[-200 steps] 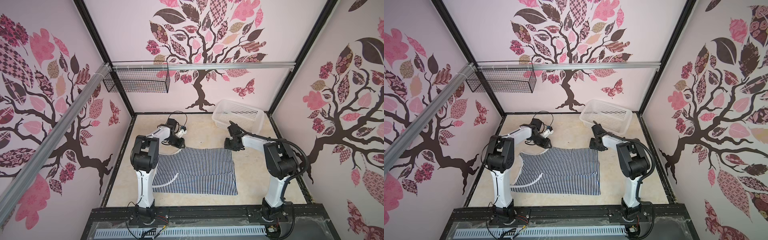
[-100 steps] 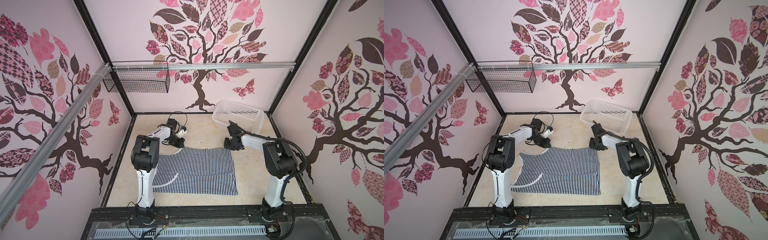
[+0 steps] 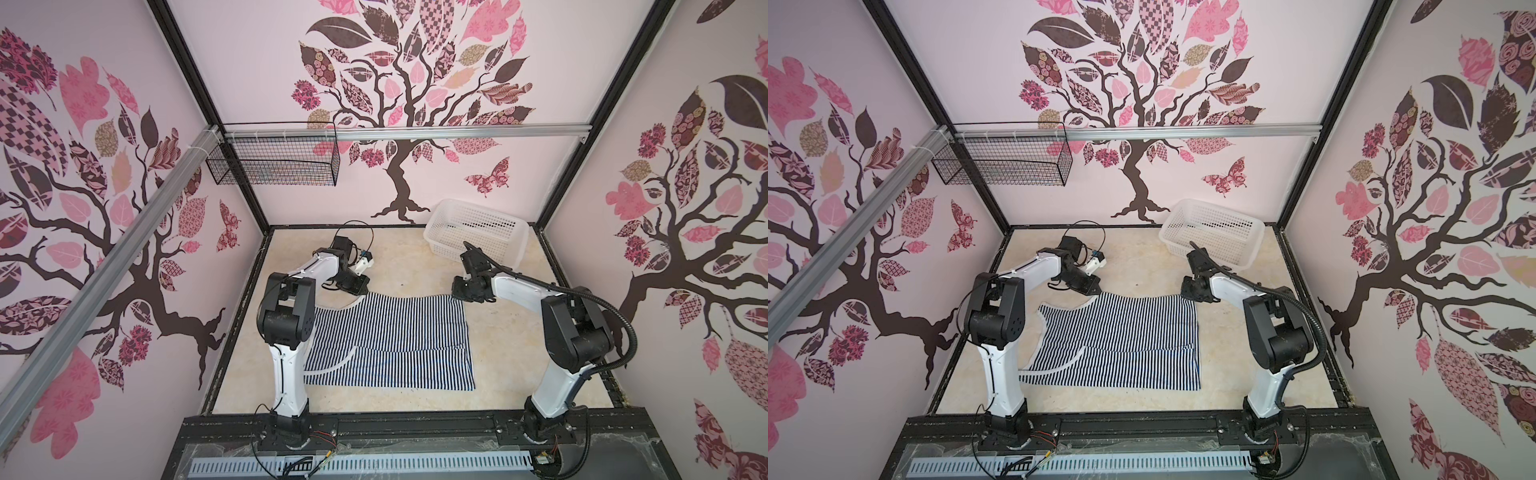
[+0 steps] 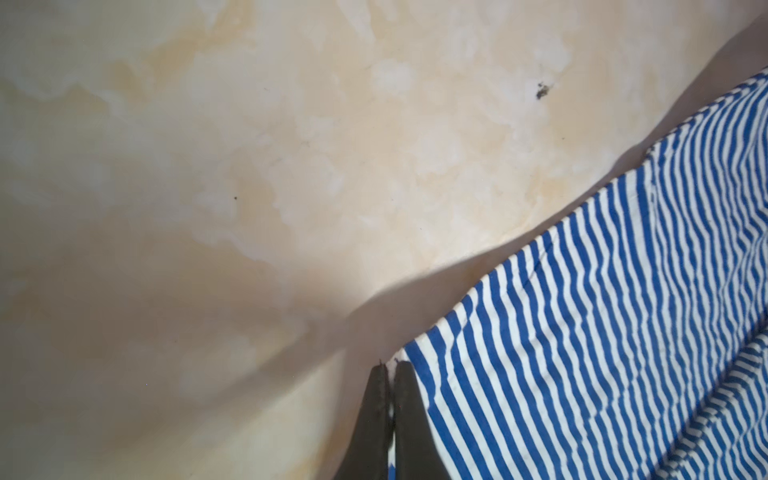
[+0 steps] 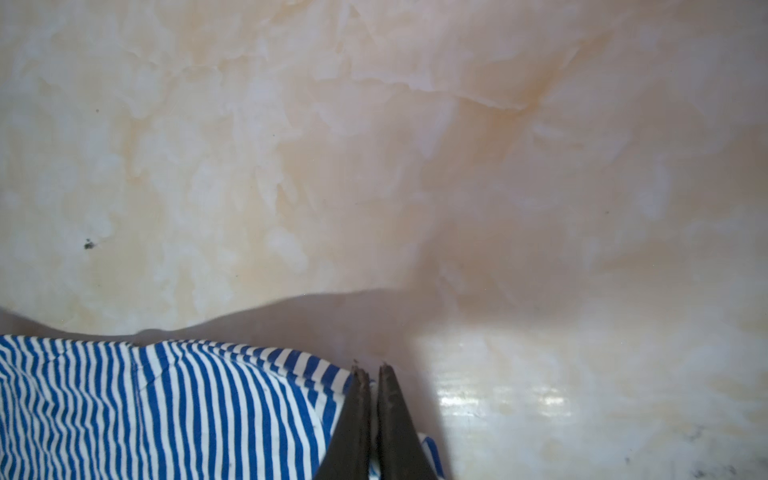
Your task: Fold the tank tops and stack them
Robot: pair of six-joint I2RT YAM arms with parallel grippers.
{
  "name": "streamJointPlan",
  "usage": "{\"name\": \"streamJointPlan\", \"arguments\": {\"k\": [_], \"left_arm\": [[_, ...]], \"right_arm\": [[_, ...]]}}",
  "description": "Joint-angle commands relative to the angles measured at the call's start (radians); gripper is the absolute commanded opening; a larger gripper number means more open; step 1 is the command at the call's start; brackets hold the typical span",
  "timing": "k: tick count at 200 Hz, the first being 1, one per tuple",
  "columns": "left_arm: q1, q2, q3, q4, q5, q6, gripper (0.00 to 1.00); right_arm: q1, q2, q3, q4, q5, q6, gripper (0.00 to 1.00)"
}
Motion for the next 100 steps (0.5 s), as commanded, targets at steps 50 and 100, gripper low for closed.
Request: {"name": "streamJointPlan", "arguments": {"k": [50, 100], "left_arm": [[0.023, -0.122, -0.096, 0.009, 0.063, 0.015, 0.0], [0.045, -0.208, -0.179, 0.012, 0.092, 0.024, 0.0]], "right_arm": [[-0.004, -0.145, -0.093, -0.011, -0.019, 0.015, 0.09], [-0.004, -0.257, -0.179, -0.007, -0.036, 0.03, 0.08]]}}
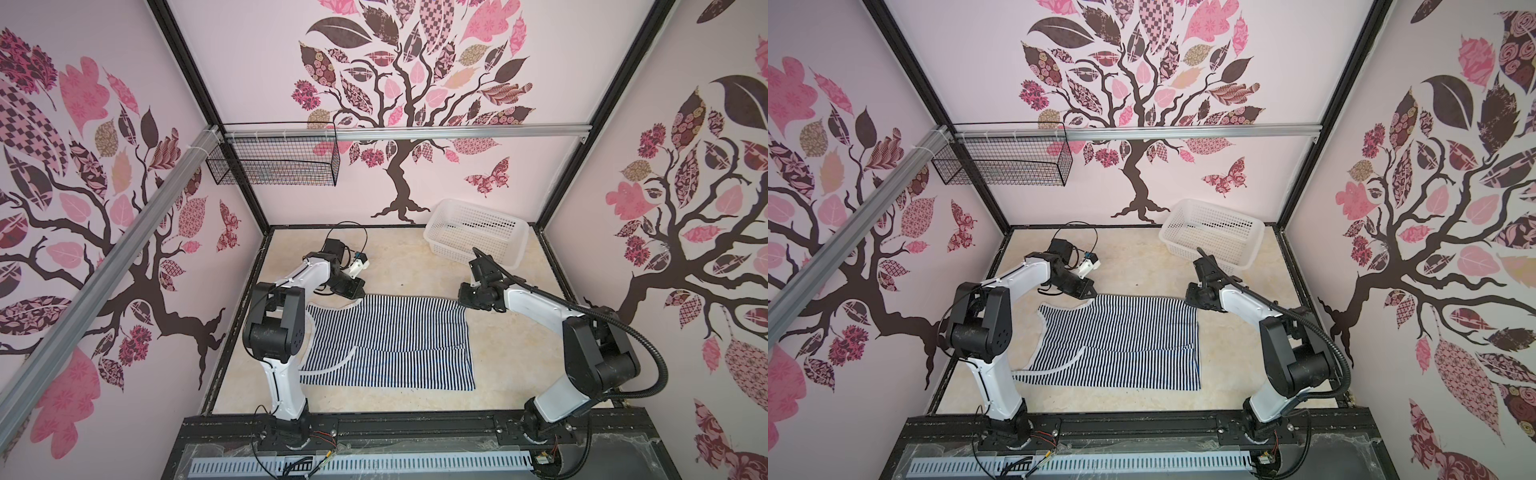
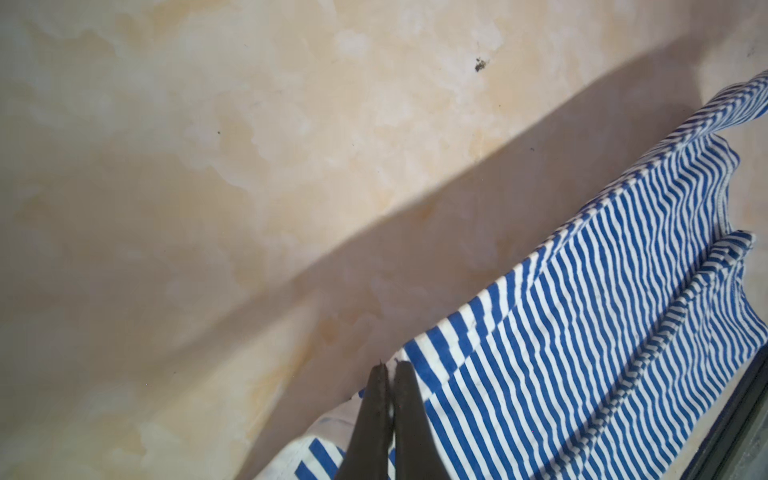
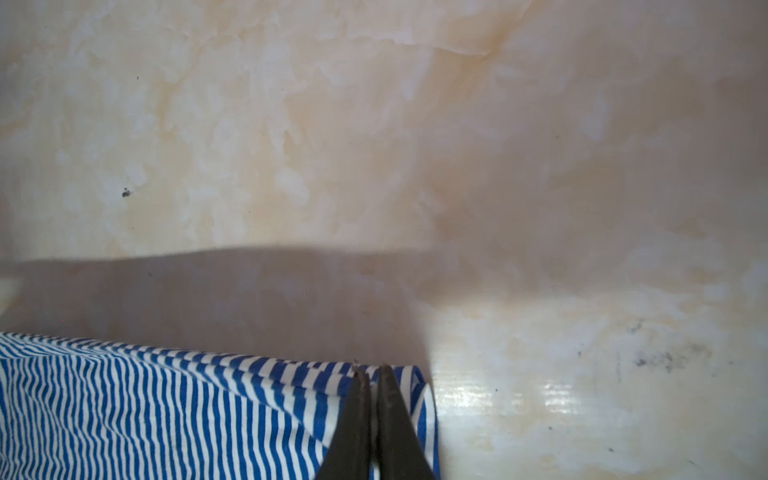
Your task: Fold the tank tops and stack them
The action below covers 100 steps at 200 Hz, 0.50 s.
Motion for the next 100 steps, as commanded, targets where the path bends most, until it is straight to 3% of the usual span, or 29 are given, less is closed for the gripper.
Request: {"name": "streamJointPlan", "arguments": {"k": [1, 100], "left_arm": [[0.013, -0.063, -0.039, 0.005, 0.032, 0.02, 0.0], [0.005, -0.223, -0.203, 0.006, 0.061, 0.032, 0.0]], "right_arm": [[-0.004, -0.073, -0.025, -0.016, -0.015, 0.017, 0.08], [-0.004, -0.258, -0.159, -0.04, -0.075, 0.028, 0.08]]}}
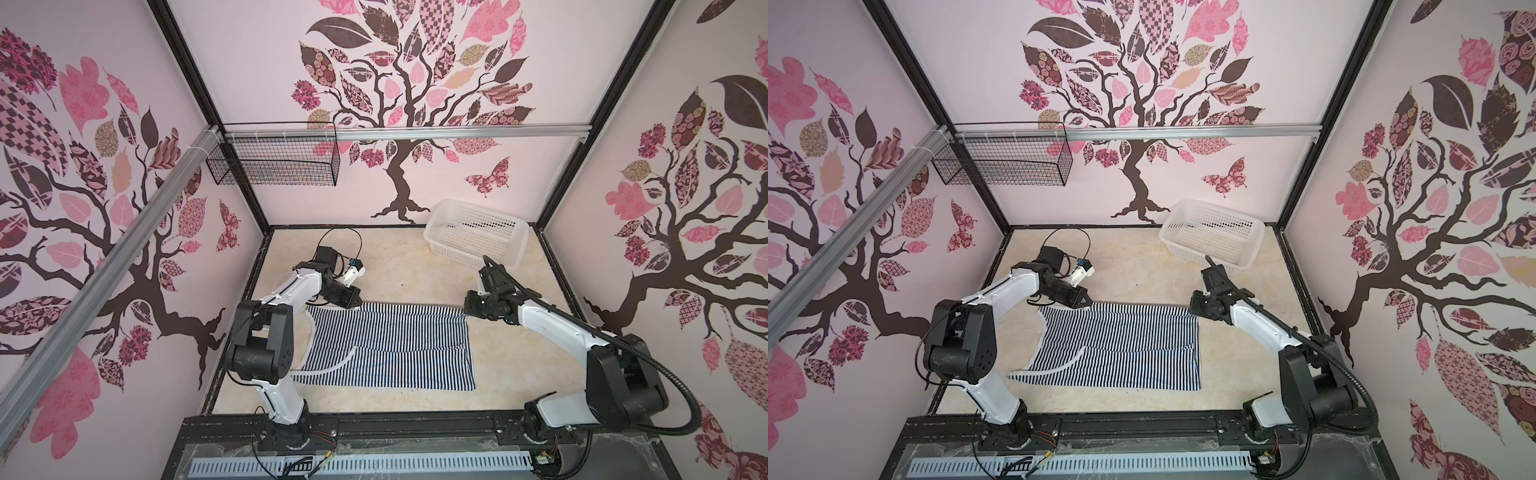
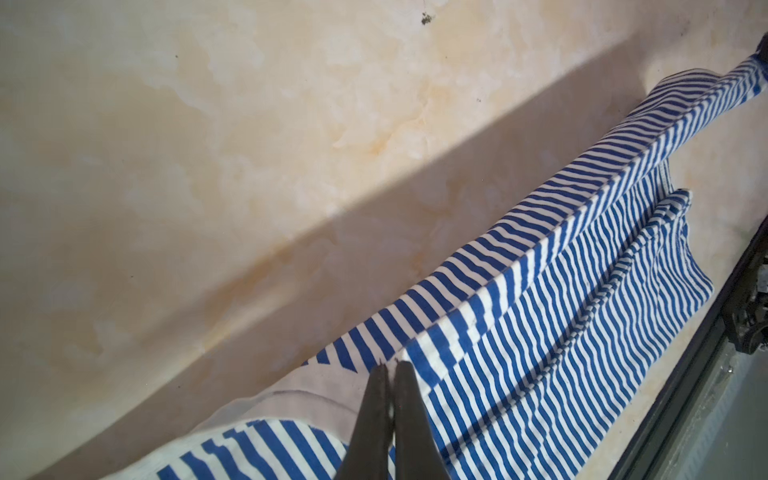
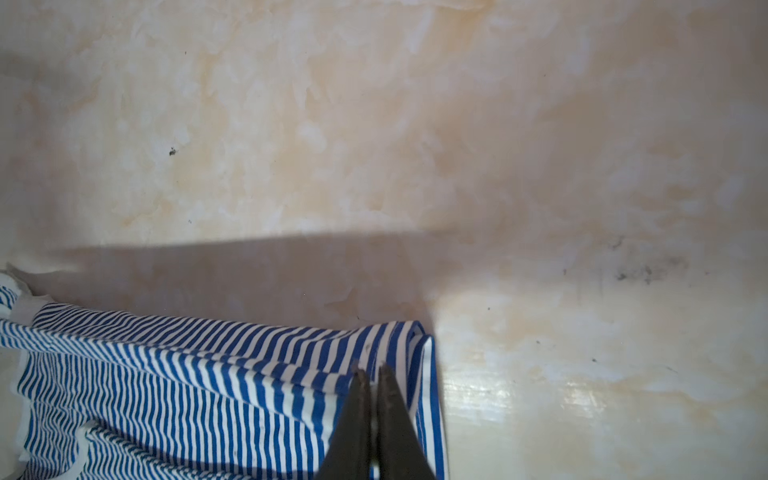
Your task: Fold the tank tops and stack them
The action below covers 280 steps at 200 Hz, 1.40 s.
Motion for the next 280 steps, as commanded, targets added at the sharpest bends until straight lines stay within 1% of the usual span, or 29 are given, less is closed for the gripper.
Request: {"name": "streamJointPlan", "arguments": {"k": [1, 28, 71, 119, 177, 216, 280], "left_arm": [[-0.004, -0.047, -0.036, 0.003, 0.014, 0.022, 0.0], [-0.006, -0.077, -0.069, 0.002, 0.014, 0.026, 0.0], [-0.018, -0.121, -0.122, -0.003, 0.015, 0.037, 0.0], [-0.048, -0.148, -0.175, 0.007, -0.017, 0.049, 0.0], [-0.054, -0.157, -0.224, 0.025, -0.044, 0.055, 0.0], [-0.054, -0.155, -0.253, 0.045, -0.063, 0.052, 0.0], [-0.06, -0.155, -0.29, 0.053, -0.064, 0.061, 0.0]], "right_arm": [[-0.004, -0.067, -0.022, -0.034, -0.018, 0.013, 0.08], [-0.003, -0.116, -0.059, -0.047, -0.018, 0.022, 0.09], [-0.001, -0.178, -0.125, -0.043, -0.077, 0.038, 0.09], [0.012, -0.222, -0.172, -0.047, -0.075, 0.056, 0.09], [0.024, -0.238, -0.22, -0.041, -0.077, 0.068, 0.1], [0.053, -0.236, -0.253, -0.026, -0.065, 0.085, 0.1], [0.068, -0.227, -0.283, -0.011, -0.054, 0.094, 0.1]]}}
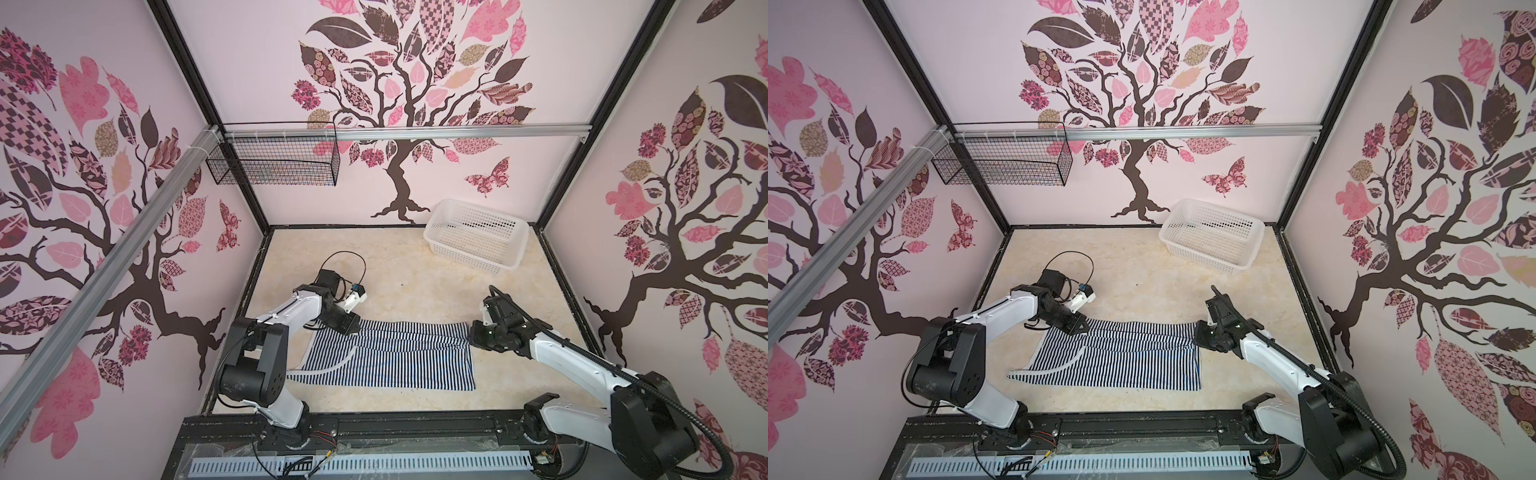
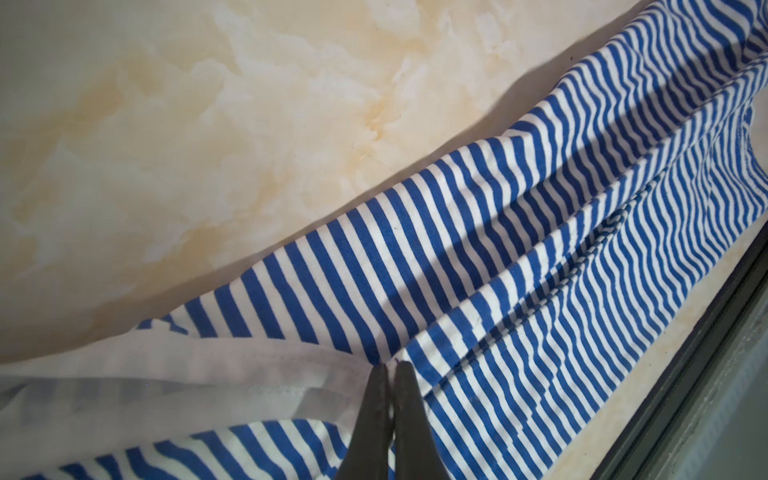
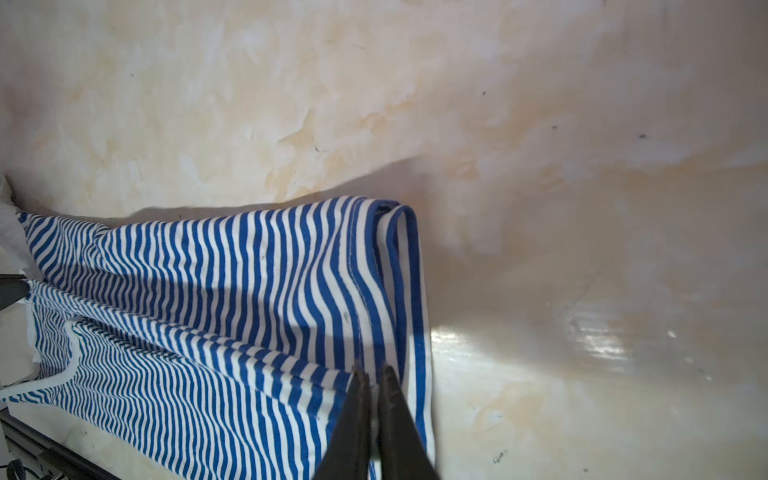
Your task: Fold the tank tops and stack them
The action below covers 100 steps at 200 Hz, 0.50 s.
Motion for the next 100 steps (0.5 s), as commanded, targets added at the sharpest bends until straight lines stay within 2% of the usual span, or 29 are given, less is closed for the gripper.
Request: {"name": "streamJointPlan", "arguments": {"k": [1, 100], "left_arm": [[-0.008, -0.018, -0.019, 0.006, -0.011, 0.02, 0.0], [-0.027, -0.017, -0.039, 0.012, -0.03, 0.027, 0.02]], "right_arm": [[0.009, -0.009, -0.008, -0.004, 0.026, 0.011, 0.1], [0.013, 0.033, -0.032, 0.032, 0.048, 0.022, 0.12]]}}
